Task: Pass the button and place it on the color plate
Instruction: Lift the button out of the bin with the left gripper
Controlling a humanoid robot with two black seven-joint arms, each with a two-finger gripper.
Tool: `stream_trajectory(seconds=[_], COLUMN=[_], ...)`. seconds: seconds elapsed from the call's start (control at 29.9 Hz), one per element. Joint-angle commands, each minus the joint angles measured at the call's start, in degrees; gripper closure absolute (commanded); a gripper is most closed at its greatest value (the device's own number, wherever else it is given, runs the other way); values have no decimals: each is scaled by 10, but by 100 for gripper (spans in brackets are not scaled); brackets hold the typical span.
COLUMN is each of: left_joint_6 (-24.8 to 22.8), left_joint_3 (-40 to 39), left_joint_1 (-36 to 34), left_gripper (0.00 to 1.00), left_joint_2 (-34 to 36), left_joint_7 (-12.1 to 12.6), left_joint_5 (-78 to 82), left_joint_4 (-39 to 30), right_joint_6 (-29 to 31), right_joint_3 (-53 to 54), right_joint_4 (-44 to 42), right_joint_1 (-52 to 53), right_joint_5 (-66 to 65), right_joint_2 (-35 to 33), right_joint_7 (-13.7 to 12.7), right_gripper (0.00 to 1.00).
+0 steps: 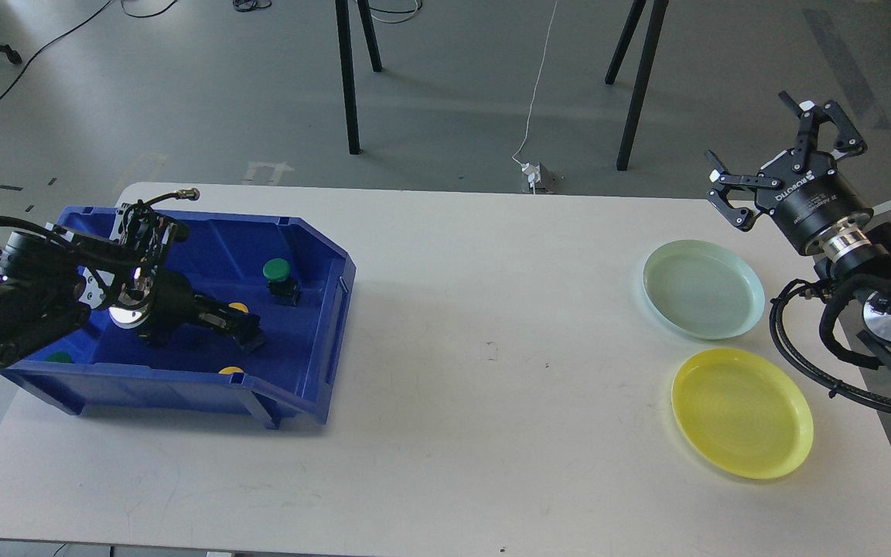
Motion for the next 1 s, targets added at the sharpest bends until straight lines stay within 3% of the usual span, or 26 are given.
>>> stream_trajectory(seconds=[0.0, 0.13, 0.33, 0.5, 0.6, 0.77, 0.97], left_joint_6=[-5, -21, -64, -69, -69, -69, -34], left_joint_3=[-4, -14, -55, -156, -161, -174, -271], left_joint_1=[-32, -103, -193, -193, -168, -108, 5], left_gripper=[94, 94, 94, 94, 94, 94, 94], left_joint_2=[57, 159, 272, 320, 296, 190, 41], left_joint_7=[0, 0, 0, 0, 0, 0, 0], left_joint_5=[0, 3, 2, -118, -217, -370, -510], left_joint_4=[-74, -211, -313, -399, -419, -419, -343], right_joint_6=[0, 0, 0, 0, 0, 0, 0], right_joint_3=[-1, -2, -2, 14, 17, 18, 33], right_joint_4=[-3, -4, -5, -4, 9, 104, 222], right_joint_1=[0, -7, -20, -22, -28, -61, -76], right_joint_5=[-1, -1, -1, 1, 2, -23, -135], right_joint_2=[3, 4, 1, 3, 0, -2, -47], right_joint_7=[0, 0, 0, 7, 8, 9, 10], right_gripper=[0, 0, 0, 0, 0, 0, 0])
